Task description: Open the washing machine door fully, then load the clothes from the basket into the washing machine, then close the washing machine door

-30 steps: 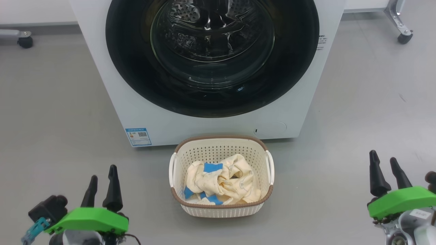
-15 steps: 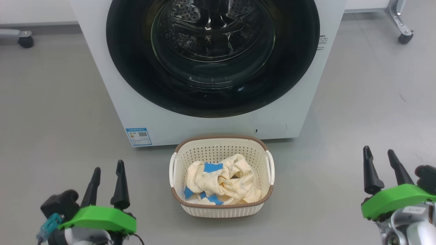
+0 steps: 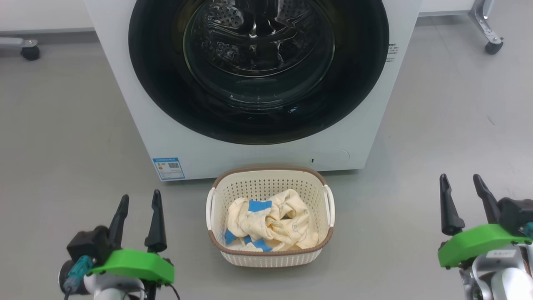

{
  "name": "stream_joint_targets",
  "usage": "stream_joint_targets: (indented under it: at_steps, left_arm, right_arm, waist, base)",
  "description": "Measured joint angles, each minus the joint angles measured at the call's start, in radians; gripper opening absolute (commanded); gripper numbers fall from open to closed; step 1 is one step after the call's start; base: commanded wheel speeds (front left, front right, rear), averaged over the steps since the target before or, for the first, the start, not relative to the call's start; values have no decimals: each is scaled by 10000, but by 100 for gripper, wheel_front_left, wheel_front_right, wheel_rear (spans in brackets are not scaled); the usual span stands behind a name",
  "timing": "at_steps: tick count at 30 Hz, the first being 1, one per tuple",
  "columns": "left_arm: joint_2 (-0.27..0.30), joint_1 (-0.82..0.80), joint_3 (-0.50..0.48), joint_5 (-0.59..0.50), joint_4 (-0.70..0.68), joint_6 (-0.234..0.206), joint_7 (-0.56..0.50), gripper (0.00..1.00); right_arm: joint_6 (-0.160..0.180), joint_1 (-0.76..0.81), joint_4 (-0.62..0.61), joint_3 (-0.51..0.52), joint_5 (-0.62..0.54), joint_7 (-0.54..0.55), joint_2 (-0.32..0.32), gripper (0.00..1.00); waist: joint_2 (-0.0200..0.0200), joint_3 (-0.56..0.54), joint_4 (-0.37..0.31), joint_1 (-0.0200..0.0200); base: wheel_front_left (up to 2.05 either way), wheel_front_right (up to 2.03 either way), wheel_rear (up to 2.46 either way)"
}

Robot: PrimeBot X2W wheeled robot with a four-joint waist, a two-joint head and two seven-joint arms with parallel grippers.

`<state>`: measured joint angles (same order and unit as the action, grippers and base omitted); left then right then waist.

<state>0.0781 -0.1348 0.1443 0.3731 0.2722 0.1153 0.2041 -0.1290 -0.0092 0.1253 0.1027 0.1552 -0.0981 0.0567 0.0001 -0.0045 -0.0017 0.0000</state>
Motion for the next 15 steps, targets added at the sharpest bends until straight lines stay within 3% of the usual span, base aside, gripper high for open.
stream_joint_targets:
  at_steps: [15]
  left_arm:
    - [142, -311, 276, -1551, 151, 33, 424, 100]
  right_arm:
    - [0, -58, -303, -12, -1875, -311, -4, 100]
  waist:
    - [0, 52, 27, 0]
  base:
    - [0, 0, 0]
